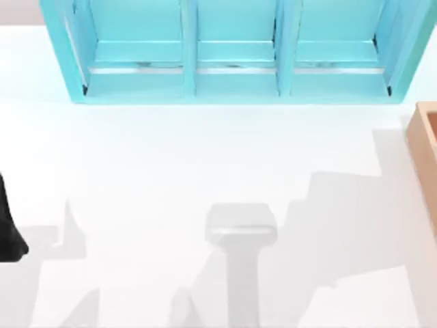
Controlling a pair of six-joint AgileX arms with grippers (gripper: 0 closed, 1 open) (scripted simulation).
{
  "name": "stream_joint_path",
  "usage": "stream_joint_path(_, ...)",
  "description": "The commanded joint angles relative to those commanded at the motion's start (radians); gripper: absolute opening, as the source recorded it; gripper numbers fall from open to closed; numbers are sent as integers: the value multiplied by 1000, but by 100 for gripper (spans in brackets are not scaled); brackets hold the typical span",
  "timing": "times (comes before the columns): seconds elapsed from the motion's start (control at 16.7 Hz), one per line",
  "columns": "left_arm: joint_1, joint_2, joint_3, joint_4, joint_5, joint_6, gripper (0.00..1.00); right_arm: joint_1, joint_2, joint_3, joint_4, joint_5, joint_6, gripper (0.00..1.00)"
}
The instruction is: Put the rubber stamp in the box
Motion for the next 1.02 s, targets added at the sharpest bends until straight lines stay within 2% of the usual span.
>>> stream_joint_path(0.18, 0, 0, 0, 0, 0, 0, 100, -2, -1, -96, 97, -1, 1, 0)
stream_joint_path(0.48, 0, 0, 0, 0, 0, 0, 100, -2, -1, -113, 113, -1, 1, 0)
stream_joint_path(1.02, 0, 0, 0, 0, 0, 0, 100, -2, -1, -113, 113, -1, 1, 68)
